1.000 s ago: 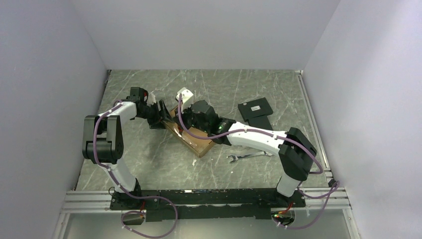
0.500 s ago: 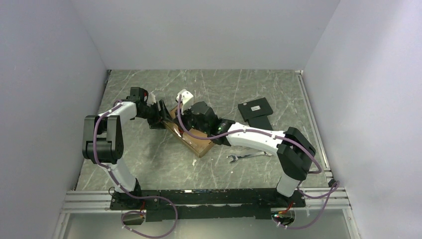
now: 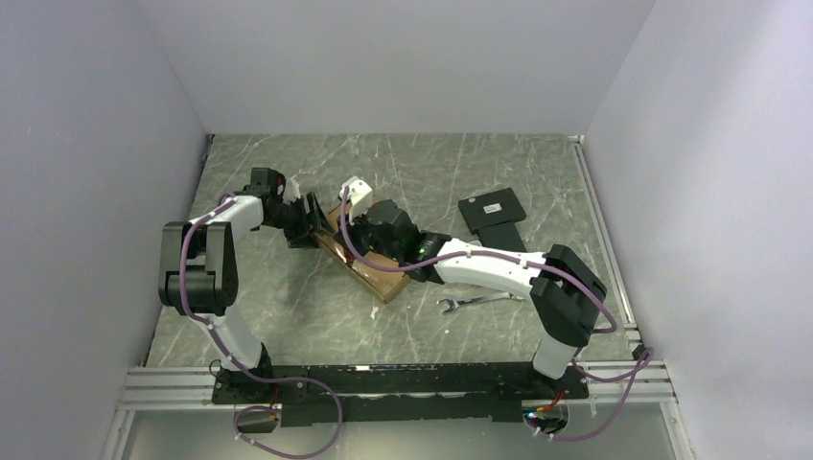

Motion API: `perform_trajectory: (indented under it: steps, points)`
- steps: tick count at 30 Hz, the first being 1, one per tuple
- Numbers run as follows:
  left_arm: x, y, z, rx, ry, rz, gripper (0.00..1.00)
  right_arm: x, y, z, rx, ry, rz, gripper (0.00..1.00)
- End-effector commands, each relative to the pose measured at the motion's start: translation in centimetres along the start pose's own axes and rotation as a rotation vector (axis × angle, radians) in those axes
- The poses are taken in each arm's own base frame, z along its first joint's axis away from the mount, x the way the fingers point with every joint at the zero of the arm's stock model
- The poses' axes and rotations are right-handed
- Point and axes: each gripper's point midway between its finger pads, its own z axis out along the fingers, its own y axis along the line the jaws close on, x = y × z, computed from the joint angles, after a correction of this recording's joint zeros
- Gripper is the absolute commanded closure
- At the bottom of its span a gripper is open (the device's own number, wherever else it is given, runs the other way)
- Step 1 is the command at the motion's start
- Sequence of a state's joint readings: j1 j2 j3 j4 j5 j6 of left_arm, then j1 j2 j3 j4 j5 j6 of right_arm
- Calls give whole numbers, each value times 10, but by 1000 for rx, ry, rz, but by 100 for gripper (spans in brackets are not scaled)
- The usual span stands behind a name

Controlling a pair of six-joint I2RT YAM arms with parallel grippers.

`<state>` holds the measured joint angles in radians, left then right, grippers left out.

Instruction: Unpack the express box

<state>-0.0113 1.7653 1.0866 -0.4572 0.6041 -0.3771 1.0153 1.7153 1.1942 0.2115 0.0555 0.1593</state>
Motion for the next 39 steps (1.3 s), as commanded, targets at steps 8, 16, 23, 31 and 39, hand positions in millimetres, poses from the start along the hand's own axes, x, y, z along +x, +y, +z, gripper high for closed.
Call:
perform_trajectory:
  steps: [8,16,23,31,39]
  points:
    - [0,0,0,-10,8,29,29,-7,-1,-9,35,-40,-1,100]
    - [1,2,1,-15,11,28,29,-4,-4,-22,51,-42,2,100]
    - [0,3,2,-23,11,27,29,3,-5,-31,55,-28,0,100]
    - [2,9,6,-45,24,11,29,7,3,-43,51,-21,-5,100]
    - [1,18,10,-81,32,-10,31,14,9,-66,88,-44,-33,100]
